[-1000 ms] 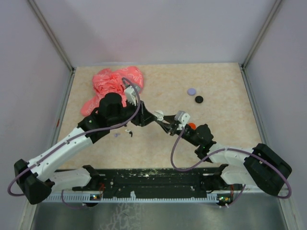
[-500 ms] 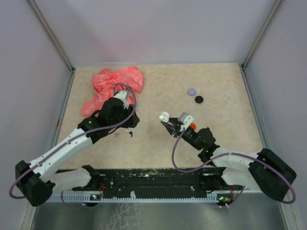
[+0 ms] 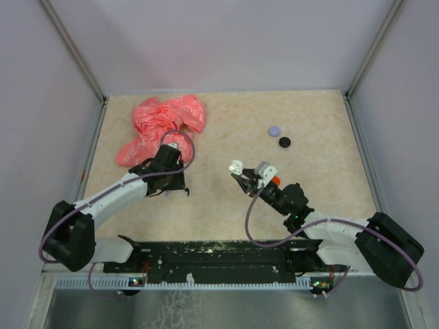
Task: Insert the wireless bluetooth earbuds into the charging case
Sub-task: Pick up the earbud from the center of the board.
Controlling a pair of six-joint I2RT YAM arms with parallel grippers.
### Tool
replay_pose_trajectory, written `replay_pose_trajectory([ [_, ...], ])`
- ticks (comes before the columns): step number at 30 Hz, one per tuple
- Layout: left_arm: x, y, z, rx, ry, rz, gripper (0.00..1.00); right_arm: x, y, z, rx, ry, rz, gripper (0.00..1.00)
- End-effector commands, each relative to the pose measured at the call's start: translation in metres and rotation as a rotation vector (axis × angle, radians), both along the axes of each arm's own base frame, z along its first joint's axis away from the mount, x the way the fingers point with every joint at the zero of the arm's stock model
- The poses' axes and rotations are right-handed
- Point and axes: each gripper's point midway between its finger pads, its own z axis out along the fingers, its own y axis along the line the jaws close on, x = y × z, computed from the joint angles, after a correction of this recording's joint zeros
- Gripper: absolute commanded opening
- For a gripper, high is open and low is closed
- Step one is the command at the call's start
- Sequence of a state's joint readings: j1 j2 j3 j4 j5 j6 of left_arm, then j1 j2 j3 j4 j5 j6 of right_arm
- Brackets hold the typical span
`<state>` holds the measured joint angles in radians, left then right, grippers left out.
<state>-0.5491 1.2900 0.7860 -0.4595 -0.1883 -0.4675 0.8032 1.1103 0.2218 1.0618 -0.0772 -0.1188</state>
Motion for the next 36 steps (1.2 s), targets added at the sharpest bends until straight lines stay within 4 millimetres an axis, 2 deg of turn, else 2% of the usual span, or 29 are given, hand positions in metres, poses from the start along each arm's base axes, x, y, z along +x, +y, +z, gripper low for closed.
replay_pose_trajectory([
  [1, 0.019, 0.002, -0.011, 0.034, -0.016, 0.003, 0.49, -0.003, -0.002, 0.01, 0.028, -0.043, -0.005, 0.0],
  [8, 0.031, 0.007, -0.039, 0.089, 0.052, 0.006, 0.37, -0.002, -0.003, 0.008, 0.023, -0.044, -0.01, 0.0],
  [18, 0.039, -0.005, -0.037, 0.041, 0.047, -0.013, 0.37, -0.003, -0.003, 0.007, 0.02, -0.044, -0.008, 0.0],
  [27, 0.042, 0.002, -0.039, 0.042, 0.048, 0.041, 0.38, -0.003, -0.002, 0.007, 0.019, -0.042, -0.004, 0.0],
  [36, 0.048, 0.0, -0.044, 0.012, 0.039, 0.066, 0.37, -0.004, -0.002, 0.007, 0.021, -0.041, -0.001, 0.0],
])
